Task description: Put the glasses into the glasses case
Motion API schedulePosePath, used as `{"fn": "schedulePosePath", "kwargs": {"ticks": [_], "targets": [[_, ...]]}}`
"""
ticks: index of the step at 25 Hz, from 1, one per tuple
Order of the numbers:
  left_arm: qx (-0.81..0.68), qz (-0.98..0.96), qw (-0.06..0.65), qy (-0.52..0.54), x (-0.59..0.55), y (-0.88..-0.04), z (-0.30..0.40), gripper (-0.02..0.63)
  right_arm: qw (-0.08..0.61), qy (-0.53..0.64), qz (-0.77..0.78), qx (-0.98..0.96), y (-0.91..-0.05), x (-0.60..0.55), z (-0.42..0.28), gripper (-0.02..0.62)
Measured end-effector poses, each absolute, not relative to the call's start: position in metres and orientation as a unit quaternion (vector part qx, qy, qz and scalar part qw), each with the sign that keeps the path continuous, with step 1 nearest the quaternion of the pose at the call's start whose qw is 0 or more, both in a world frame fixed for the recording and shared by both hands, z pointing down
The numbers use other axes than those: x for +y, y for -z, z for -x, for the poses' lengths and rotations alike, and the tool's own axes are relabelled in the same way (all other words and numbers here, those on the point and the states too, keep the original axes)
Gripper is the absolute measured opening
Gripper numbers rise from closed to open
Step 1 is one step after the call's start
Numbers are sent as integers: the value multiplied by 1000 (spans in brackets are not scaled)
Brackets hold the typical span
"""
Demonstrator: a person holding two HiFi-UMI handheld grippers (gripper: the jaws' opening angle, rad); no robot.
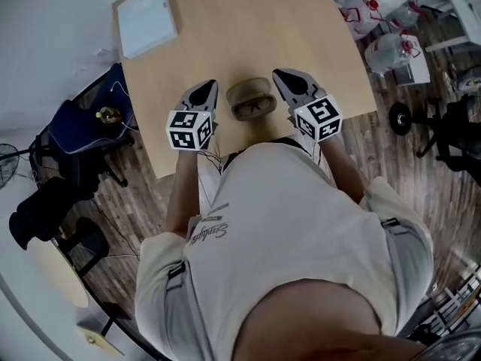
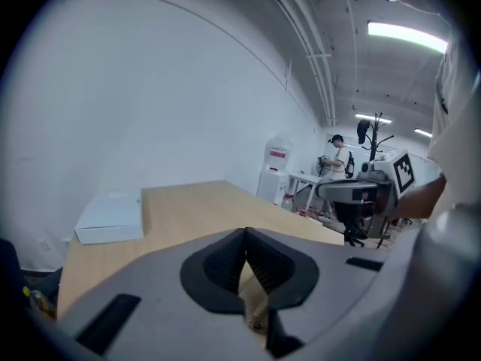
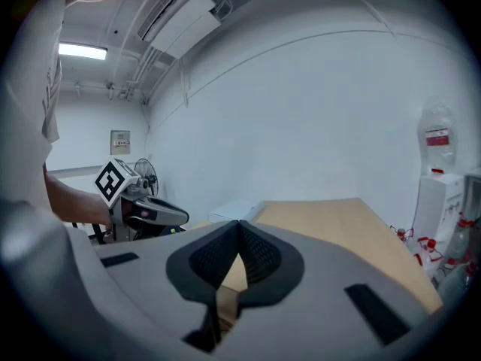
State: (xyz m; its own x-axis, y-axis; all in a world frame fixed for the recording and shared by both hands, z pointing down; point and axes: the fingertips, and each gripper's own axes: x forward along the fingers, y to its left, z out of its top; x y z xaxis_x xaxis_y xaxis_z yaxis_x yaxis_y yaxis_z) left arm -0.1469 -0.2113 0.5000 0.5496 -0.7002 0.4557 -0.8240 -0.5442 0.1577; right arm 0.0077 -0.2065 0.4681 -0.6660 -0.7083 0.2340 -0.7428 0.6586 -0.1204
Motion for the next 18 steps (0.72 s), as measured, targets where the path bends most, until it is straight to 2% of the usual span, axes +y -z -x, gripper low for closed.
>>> {"fn": "schedulePosePath", "kwargs": {"ticks": [6, 18], "targets": [[-472, -862, 155, -99, -220, -446, 157, 15, 79, -53, -377, -921, -425, -213, -3, -5], [-490, -867, 76, -40, -231, -353, 169, 15, 36, 48, -350, -935, -337, -227, 26, -5]]}}
